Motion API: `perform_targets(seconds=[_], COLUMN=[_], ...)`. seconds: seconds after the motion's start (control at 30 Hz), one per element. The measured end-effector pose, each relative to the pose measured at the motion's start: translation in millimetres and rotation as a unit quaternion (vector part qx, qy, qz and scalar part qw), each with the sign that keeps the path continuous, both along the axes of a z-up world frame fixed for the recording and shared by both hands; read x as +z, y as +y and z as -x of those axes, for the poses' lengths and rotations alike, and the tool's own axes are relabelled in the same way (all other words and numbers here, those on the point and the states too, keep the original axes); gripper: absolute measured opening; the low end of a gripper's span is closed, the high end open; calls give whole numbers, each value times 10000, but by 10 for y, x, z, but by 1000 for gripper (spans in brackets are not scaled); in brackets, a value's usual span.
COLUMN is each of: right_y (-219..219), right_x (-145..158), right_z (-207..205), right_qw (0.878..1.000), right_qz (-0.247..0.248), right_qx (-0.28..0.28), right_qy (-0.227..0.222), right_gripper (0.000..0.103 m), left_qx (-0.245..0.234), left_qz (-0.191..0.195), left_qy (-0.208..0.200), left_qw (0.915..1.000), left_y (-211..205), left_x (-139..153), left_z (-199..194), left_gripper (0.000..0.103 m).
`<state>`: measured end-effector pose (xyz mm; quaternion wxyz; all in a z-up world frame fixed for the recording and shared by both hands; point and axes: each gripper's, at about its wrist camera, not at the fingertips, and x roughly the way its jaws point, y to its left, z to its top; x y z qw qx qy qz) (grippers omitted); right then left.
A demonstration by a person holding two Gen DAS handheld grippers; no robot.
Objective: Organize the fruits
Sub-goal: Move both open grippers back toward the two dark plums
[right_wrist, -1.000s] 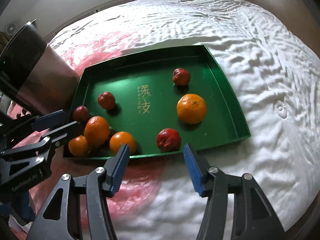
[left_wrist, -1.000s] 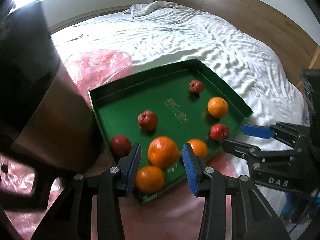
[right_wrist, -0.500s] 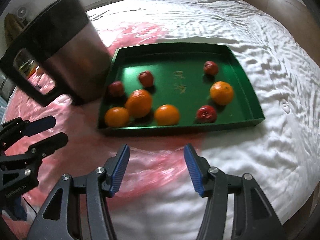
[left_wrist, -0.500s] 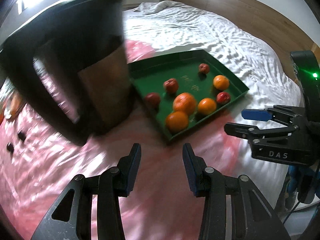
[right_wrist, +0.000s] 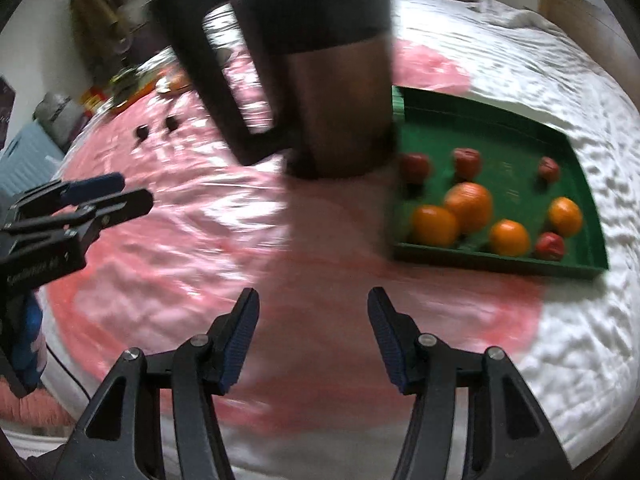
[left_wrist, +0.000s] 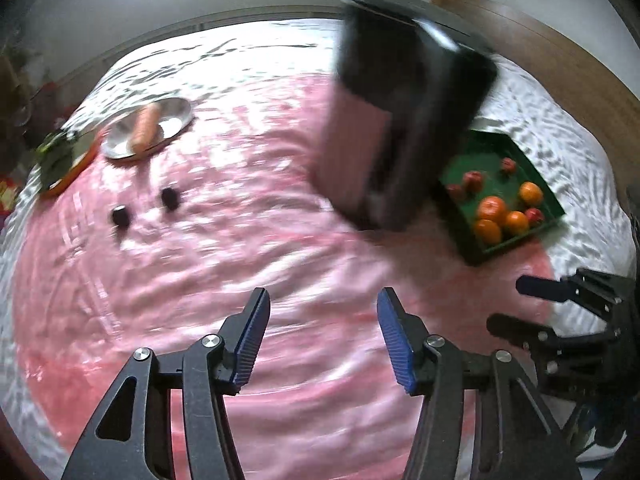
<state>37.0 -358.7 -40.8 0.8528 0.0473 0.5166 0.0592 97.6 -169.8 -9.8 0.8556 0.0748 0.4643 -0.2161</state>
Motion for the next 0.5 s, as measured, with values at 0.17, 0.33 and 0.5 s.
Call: perform_targets(seconds=[0.17, 0.33, 0.5], right_y=[450, 776, 1090], right_x=[-8, -4, 1], right_z=[-129, -300, -447], right_qw=[9993, 9980, 9961], right_qz=[-86, -128, -137], right_qx=[362, 612, 866], right_qy=[26, 36, 26], right_gripper=[103, 103, 103], left_qx=[321, 614, 808], left_qz=[-44, -49, -71], left_qy=[-16, 8, 42], left_qw=[9995, 9981, 9967], left_y=[403, 757, 1020], left_x=[2, 0, -35], left_z=[-100, -179, -264], left_gripper=[53, 55, 55])
